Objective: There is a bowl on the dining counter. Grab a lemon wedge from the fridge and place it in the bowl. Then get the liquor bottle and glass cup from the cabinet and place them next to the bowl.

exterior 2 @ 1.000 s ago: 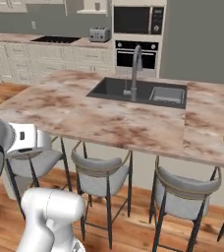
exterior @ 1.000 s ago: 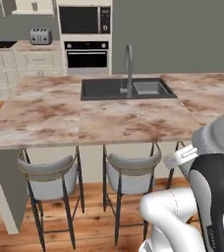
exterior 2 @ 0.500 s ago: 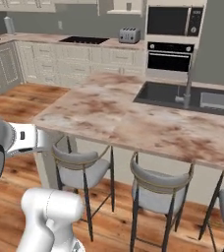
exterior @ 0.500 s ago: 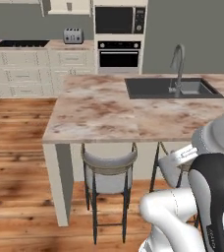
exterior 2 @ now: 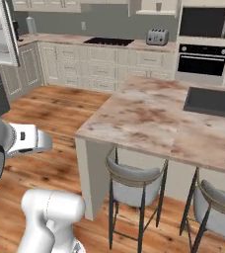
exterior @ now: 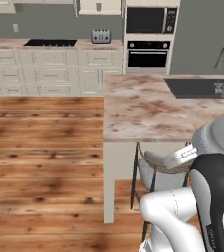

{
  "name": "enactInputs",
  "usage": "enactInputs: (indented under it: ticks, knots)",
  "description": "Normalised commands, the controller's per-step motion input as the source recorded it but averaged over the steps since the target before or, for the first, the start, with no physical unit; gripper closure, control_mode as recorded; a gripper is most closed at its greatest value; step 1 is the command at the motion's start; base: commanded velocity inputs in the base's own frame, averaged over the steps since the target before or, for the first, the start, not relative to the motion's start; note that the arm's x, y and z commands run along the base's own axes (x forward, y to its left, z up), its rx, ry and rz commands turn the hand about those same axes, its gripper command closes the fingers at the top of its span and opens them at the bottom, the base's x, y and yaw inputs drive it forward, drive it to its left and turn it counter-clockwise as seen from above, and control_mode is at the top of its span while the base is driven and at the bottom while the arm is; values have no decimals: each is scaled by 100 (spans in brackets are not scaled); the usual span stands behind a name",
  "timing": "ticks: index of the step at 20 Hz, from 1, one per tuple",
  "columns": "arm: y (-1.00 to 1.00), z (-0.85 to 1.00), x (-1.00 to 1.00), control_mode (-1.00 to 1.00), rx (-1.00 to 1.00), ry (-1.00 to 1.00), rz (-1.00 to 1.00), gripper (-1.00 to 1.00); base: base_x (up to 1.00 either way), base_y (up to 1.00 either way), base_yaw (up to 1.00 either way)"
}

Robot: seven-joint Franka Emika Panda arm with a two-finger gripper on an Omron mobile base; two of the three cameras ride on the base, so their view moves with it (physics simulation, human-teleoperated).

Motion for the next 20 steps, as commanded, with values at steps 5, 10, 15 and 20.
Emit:
enactInputs:
  ticks: [5,10,15,20]
  knots:
    - [0,0,0,100,0,0,0,-100,40,100,2]
    - [0,0,0,100,0,0,0,-100,79,100,0]
    - [0,0,0,100,0,0,0,-100,100,100,-5]
    - [0,0,0,100,0,0,0,-100,100,93,-23]
